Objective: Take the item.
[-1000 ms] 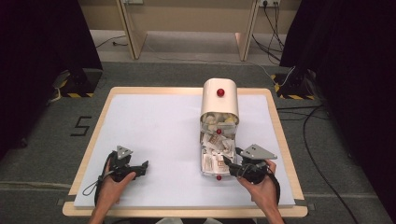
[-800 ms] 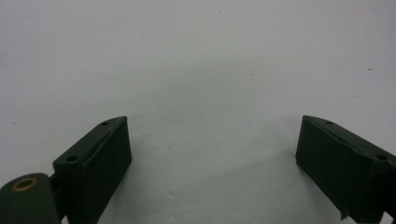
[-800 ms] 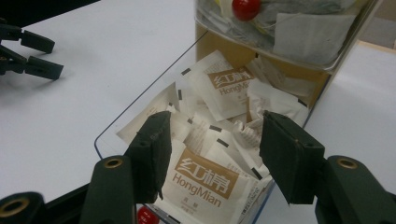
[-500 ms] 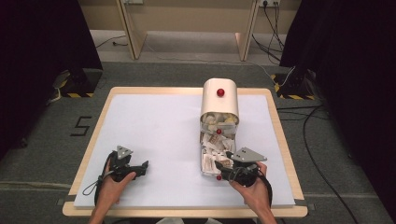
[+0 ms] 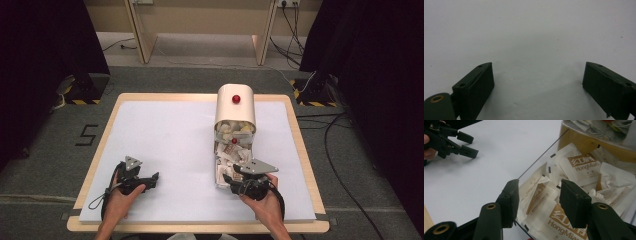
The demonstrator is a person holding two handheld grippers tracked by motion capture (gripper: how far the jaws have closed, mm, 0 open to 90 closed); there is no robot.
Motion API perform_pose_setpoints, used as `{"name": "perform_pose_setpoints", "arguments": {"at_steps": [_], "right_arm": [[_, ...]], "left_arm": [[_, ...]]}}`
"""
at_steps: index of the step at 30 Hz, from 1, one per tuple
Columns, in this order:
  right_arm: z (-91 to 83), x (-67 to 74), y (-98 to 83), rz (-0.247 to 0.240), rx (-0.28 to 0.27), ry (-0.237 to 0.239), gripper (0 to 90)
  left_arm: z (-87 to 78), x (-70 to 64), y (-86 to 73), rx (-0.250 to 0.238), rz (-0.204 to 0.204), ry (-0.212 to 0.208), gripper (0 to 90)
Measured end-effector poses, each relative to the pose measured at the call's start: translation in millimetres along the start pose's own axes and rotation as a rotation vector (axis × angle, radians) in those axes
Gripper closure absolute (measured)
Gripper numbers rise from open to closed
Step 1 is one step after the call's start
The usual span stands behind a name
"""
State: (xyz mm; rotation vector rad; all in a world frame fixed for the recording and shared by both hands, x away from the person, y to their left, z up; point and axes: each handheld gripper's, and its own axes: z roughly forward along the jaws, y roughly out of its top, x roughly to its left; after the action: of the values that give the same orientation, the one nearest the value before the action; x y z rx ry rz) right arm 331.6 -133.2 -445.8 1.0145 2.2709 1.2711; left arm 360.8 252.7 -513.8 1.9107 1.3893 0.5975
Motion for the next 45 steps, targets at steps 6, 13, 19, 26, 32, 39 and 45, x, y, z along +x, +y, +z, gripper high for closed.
{"name": "perform_pose_setpoints", "arguments": {"at_steps": [6, 13, 19, 26, 32, 39, 45], "right_arm": [[9.1, 2.1, -3.2, 0.006, 0.025, 0.017, 55.8], [19.2, 3.3, -5.9, 0.015, 0.055, 0.026, 63.6], [23.8, 2.9, -7.9, 0.018, 0.073, 0.024, 68.5], [27.3, 5.2, -10.4, 0.003, 0.078, 0.023, 77.1], [23.7, 5.6, -8.7, -0.020, 0.051, 0.025, 85.9], [10.8, 0.9, -1.1, -0.016, 0.001, 0.028, 86.9], [4.4, -5.7, 1.3, -0.007, -0.018, 0.013, 86.9]], "left_arm": [[0.0, 0.0, 0.1, 0.001, 0.000, 0.000, 9.4], [0.0, 0.0, 0.0, 0.000, 0.000, 0.000, 9.4], [0.0, 0.0, 0.0, 0.000, 0.000, 0.000, 9.4], [0.0, 0.0, 0.0, 0.000, 0.000, 0.000, 9.4], [0.0, 0.1, 0.0, 0.000, 0.000, -0.001, 9.4], [-0.1, 0.1, 0.0, 0.000, 0.000, -0.001, 9.4], [-0.1, 0.1, 0.0, 0.000, 0.000, -0.001, 9.4]]}}
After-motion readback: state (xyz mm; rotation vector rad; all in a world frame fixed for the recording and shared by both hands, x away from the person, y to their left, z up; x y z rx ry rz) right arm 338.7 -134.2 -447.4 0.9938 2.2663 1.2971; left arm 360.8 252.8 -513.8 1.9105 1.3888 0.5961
